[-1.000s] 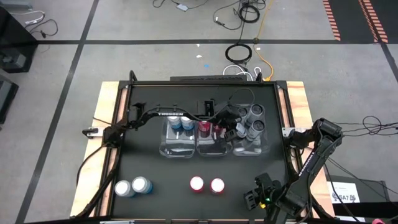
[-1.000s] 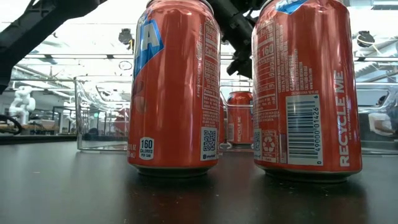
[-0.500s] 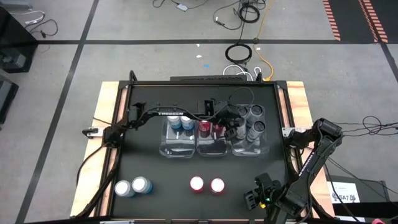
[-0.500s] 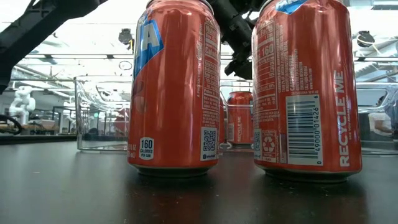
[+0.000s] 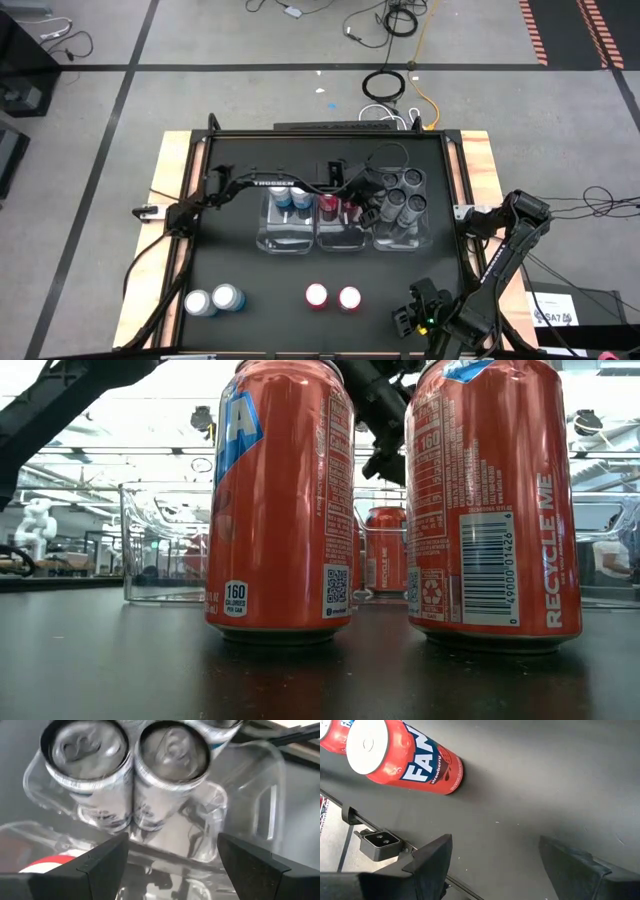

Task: Sort soda cans
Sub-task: Put the orange soda can into the center transparent bin

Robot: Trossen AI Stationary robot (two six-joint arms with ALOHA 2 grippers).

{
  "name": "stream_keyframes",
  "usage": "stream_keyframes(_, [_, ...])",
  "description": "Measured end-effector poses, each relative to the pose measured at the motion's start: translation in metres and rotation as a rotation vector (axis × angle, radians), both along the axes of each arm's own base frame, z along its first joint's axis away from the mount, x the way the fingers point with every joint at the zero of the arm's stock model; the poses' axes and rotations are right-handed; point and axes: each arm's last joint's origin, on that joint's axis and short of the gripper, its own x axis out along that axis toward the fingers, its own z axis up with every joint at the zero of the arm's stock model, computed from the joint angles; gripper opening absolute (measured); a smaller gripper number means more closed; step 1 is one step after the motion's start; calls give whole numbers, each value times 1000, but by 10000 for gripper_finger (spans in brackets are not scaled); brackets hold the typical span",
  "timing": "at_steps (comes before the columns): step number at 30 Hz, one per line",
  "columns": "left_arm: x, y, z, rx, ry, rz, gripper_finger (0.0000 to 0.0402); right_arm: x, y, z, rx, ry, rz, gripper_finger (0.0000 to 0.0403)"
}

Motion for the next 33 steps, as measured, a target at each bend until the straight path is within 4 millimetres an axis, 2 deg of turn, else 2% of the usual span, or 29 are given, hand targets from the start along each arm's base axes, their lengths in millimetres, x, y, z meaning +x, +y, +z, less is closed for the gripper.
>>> stream_keyframes(5, [-17, 0, 25, -8, 15, -6, 314, 0, -1, 0, -10, 4, 3, 290])
stream_keyframes(10, [-44, -2, 47, 0, 118, -26, 314, -1, -2, 0, -29, 13, 9, 290])
stream_keyframes(15, [-75, -18, 70, -32, 222, -20, 314, 0, -6, 0, -59, 24, 11, 290])
stream_keyframes(19, [-89, -36, 80, 32, 262, -15, 314, 6, -11, 0, -100, 36, 48, 290])
stream_keyframes(23, [-103, -65, 80, 68, 279, -1, 314, 13, -20, 0, -172, 55, 105, 290])
stream_keyframes(26, [-120, -85, 69, 72, 331, 1, 314, 20, -26, 0, -230, 40, 128, 290])
stream_keyframes(29, [-143, -100, 56, 68, 361, 33, 314, 26, -32, 1, -269, 49, 167, 290])
stream_keyframes(33, [-184, -113, 52, 5, 317, 104, 314, 28, -40, 8, -293, 56, 213, 290])
